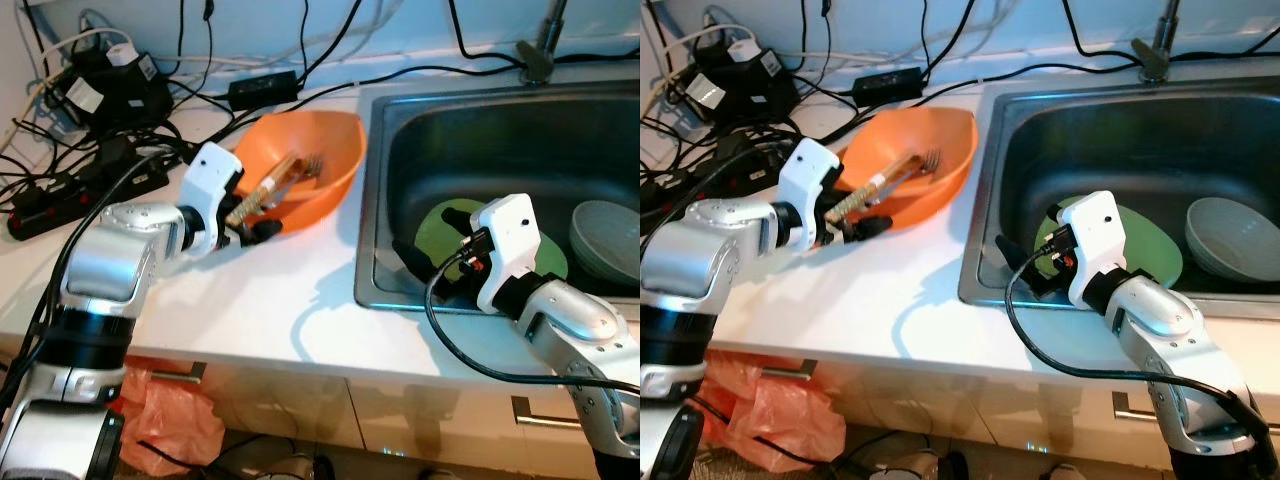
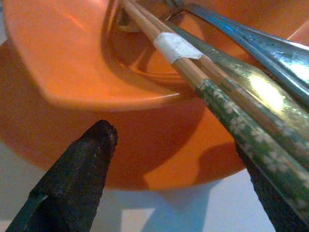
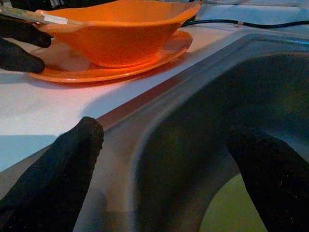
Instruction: Kitchen organization
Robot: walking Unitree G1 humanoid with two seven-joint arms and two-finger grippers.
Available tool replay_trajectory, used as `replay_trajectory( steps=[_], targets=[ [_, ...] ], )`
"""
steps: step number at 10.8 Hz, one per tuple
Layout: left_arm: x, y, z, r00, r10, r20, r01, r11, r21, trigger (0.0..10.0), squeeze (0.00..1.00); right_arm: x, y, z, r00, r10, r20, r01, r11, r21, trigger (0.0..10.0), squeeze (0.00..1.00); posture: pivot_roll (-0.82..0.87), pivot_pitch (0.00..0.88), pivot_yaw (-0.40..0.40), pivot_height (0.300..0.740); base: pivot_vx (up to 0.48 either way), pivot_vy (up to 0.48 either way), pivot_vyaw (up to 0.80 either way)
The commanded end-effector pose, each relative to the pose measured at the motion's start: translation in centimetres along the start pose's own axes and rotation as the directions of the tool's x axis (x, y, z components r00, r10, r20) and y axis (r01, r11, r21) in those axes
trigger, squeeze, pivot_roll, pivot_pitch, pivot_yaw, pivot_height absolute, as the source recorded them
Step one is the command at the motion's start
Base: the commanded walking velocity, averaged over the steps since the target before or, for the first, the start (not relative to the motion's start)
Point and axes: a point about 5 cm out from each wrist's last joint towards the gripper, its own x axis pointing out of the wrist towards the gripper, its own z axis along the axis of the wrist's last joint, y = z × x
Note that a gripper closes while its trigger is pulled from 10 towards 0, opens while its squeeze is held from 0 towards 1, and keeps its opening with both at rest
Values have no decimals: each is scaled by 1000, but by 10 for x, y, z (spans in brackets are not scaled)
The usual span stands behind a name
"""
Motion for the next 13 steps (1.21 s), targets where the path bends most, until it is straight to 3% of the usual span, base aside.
replay_trajectory(
  steps=[1, 6, 13],
  targets=[
    [1, -2, -16, 997, -31, -70, 29, 999, -30, 10000, 0, 3, 3, 3, 1000, 19, 21, -19, 1000, -3, 10000, 0, 93, 85, 192, 740, 0, 0, 0],
    [-12, -25, -10, 993, -107, -55, 106, 994, -22, 10000, 0, 8, 6, 2, 999, 34, 28, -34, 999, 1, 10000, 0, 123, 81, 184, 740, 0, 0, 0],
    [-24, -40, 3, 985, -169, -25, 169, 986, 6, 10000, 0, 11, 3, 1, 999, 44, 29, -44, 999, -9, 10000, 0, 129, 75, 172, 740, 0, 0, 0]
  ],
)
